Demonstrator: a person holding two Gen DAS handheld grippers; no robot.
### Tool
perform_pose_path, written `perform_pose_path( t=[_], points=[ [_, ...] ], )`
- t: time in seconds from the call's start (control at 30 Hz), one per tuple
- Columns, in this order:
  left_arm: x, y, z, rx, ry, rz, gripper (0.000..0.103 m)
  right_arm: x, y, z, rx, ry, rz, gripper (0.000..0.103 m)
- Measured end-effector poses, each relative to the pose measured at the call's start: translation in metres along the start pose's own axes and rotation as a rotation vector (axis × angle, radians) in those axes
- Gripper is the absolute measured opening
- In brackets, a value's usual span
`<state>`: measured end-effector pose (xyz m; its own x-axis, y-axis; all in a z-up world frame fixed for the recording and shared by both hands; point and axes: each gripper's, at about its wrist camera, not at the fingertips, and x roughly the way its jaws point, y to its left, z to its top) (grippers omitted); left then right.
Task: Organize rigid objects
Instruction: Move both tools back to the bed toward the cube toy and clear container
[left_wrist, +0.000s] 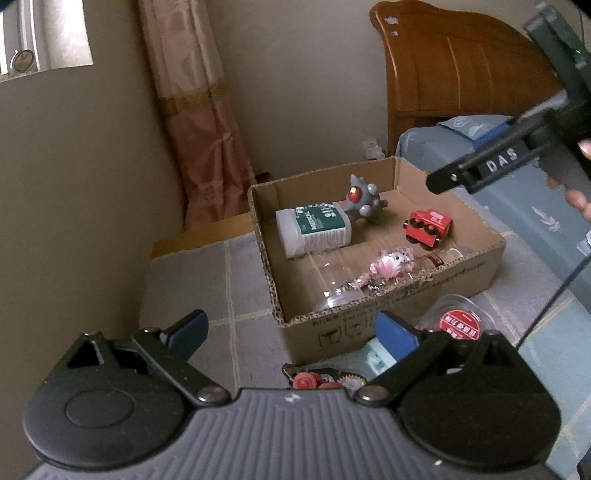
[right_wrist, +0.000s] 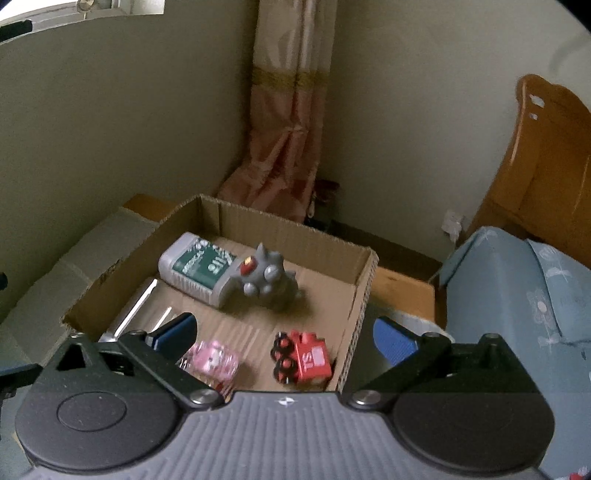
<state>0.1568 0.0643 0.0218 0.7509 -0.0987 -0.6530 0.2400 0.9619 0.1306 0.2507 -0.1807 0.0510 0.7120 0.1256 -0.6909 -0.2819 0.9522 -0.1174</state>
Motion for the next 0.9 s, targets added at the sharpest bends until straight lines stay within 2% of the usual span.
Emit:
perform_pose_path(
  t=[0.47, 0.7, 0.9],
  points=[
    [-0.012, 0.008, -0.03, -0.076, 0.019, 0.016, 0.099, -0.022, 0.026, -0.076, 0.175, 0.026, -0.025, 0.103],
    [-0.01, 0.013, -0.044, -0.091, 0.031, -0.004, 0.099, -0.018, 0.067, -0.107, 0.126, -0.001, -0.017, 0.103],
    [-0.001, 0.014, -0.056, -0.098, 0.065, -0.027, 0.099, 0.011, 0.081, -0.116, 0.147, 0.055, -0.041, 0.103]
  ],
)
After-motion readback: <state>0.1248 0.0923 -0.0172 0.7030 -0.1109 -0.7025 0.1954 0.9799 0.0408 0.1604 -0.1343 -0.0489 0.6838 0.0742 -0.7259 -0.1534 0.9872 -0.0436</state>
